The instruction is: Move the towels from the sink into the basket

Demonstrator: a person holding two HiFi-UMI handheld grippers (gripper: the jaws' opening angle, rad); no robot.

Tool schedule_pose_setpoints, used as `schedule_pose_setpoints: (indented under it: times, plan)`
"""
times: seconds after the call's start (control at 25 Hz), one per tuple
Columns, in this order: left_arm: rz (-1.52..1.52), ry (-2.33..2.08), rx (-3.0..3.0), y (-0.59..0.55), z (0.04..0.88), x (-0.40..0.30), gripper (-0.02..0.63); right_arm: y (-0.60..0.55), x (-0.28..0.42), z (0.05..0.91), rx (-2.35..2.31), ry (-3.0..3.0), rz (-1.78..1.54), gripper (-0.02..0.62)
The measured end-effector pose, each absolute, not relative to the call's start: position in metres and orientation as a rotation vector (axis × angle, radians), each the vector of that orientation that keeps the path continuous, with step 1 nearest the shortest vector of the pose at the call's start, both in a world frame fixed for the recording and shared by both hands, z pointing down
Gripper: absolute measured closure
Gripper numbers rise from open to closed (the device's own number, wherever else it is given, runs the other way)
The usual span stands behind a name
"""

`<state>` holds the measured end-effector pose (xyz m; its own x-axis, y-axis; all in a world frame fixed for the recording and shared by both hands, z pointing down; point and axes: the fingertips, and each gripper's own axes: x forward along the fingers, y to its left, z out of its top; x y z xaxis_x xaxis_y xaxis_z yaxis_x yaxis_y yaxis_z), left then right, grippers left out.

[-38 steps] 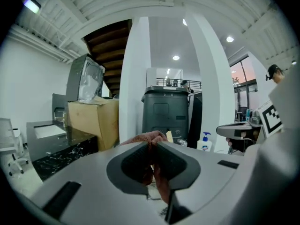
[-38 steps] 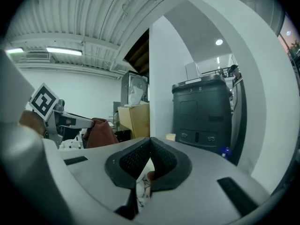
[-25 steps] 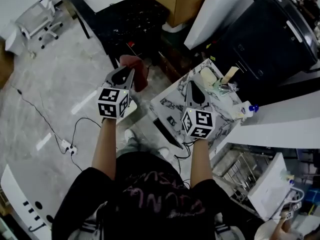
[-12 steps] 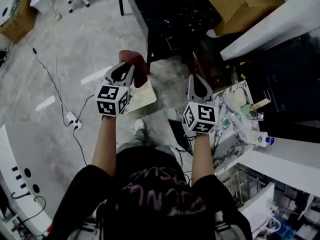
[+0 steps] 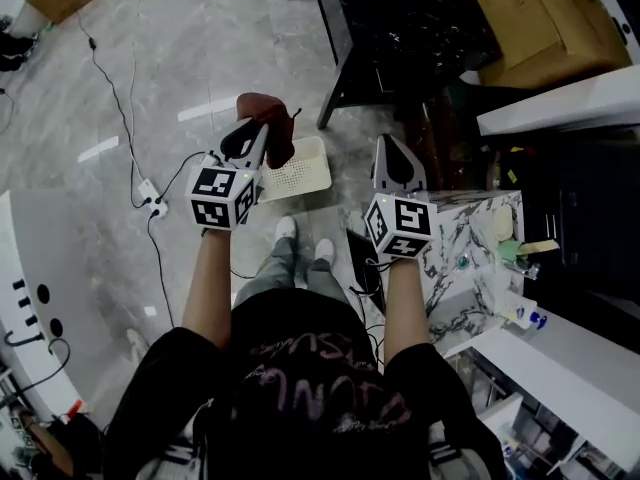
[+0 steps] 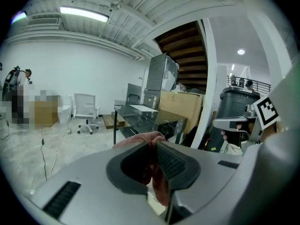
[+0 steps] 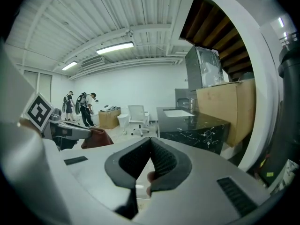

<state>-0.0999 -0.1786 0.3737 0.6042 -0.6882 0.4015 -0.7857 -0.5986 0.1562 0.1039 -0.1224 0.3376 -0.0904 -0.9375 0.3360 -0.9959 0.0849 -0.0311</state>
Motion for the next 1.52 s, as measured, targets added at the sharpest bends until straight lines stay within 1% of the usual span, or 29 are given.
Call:
schedule_pose_setpoints:
  times: [0.4, 0.72, 1.16, 1.52]
  plan:
    - [0.446, -1.316, 2.373, -0.167, 0.410, -0.120, 0.537, -0.142, 0.084, 0.378, 1.777, -2.234, 0.441, 0.580]
    - [0.470, -1.321, 2.315, -0.169, 0.448, -0.134, 0.537, -0.152, 0.064, 0.420, 1.723, -2.227, 0.512, 0.580]
    - [0.538, -1.237, 2.223, -0.174, 0.538, -0.146, 0.535, -0.161, 0.044, 0.493, 1.661, -2.162, 0.584, 0.580]
    - [0.561, -1.177, 2.149, -0.173, 0.615, -0.143, 0.532, -0.165, 0.050, 0.566, 1.692, -2.088, 0.687, 0.580]
